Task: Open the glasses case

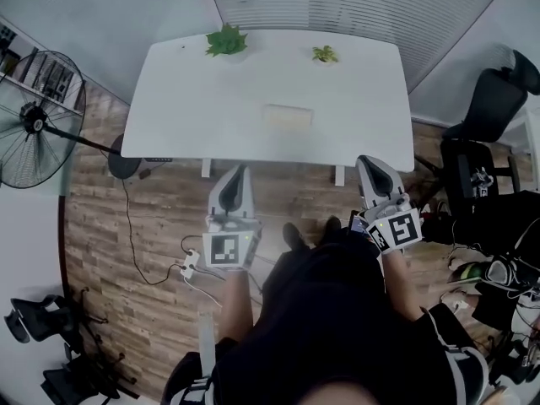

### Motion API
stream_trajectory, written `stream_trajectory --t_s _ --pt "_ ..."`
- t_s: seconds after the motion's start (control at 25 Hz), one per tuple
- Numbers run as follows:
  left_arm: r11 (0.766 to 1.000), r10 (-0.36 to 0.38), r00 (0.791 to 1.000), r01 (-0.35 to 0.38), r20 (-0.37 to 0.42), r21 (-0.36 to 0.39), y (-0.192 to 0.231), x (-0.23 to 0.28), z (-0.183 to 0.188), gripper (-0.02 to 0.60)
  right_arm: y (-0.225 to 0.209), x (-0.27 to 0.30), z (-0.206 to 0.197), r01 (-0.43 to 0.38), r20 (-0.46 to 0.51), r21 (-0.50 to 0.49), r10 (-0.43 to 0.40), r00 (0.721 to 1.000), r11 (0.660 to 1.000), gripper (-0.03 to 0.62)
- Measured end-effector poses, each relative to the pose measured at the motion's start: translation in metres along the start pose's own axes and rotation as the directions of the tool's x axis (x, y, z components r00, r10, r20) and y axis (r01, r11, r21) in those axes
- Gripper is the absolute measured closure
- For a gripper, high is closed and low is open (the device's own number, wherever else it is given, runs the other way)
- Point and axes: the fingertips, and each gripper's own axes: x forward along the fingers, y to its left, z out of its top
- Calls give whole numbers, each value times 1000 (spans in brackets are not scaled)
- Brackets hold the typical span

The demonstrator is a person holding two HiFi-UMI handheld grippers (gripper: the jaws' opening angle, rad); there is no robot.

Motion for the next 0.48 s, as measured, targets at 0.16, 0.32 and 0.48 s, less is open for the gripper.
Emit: stream_trajectory --t_s 0.16,0.32,0.48 --pt "1000 -2 1000 2 -10 -6 5 7 -2 581 1 9 -8 -1 -26 13 2 1000 1000 579" --pt "1000 -4 1000 5 -13 11 11 19 -9 581 -6 26 -8 -7 -19 16 7 1000 1000 579" --pt "1000 20 1000 -20 -21 16 14 39 -9 581 -25 43 -12 -17 -13 30 17 1000 999 579"
